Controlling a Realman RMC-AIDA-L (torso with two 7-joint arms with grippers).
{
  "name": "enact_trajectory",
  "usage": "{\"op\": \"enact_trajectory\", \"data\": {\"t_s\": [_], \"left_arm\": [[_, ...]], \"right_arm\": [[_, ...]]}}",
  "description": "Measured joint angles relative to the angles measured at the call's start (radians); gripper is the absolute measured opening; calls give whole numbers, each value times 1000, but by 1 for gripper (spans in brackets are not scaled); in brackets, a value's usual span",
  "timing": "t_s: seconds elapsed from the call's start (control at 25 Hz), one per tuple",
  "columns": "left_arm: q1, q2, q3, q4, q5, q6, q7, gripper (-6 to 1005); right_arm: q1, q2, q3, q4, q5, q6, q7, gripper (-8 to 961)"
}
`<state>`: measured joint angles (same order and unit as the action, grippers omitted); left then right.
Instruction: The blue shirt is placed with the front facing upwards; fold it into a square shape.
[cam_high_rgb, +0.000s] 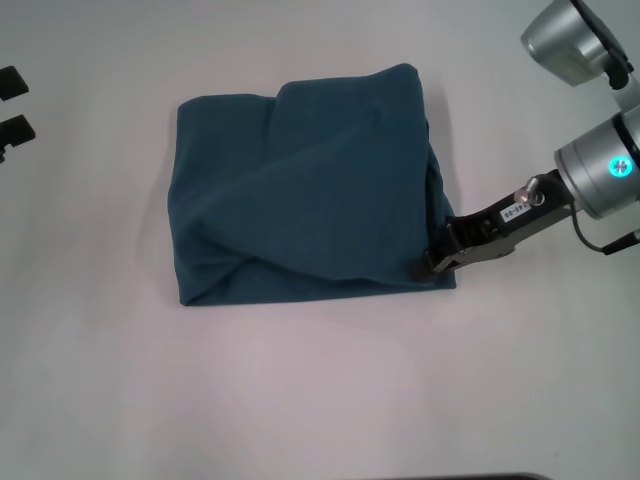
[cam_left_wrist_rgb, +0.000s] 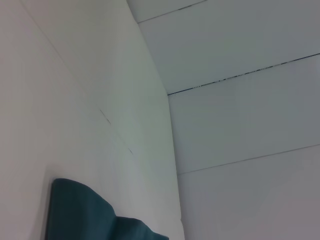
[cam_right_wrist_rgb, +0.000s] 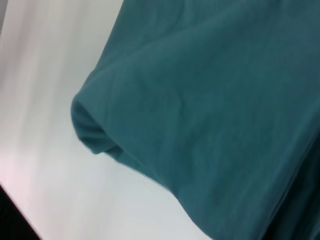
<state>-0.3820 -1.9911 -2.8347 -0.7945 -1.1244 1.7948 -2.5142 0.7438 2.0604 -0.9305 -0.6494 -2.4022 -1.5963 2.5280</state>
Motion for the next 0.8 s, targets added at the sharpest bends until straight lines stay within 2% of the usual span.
{"op": "enact_trajectory", "data": {"t_s": [0.12, 0.28, 0.48, 0.8], "left_arm": [[0, 0, 0, 0, 0, 0, 0, 677], [0, 0, 0, 0, 0, 0, 0, 677], [0, 0, 0, 0, 0, 2, 0, 677], [-5, -1, 0, 0, 0, 0, 0, 677]], "right_arm": [[-3, -7, 5, -28, 2, -62, 4, 31], [-3, -35, 10, -99, 2, -181, 39, 13], [-14, -44, 10, -165, -53, -185, 75, 27], [-13, -44, 3, -156, -80, -157, 74, 50]]}}
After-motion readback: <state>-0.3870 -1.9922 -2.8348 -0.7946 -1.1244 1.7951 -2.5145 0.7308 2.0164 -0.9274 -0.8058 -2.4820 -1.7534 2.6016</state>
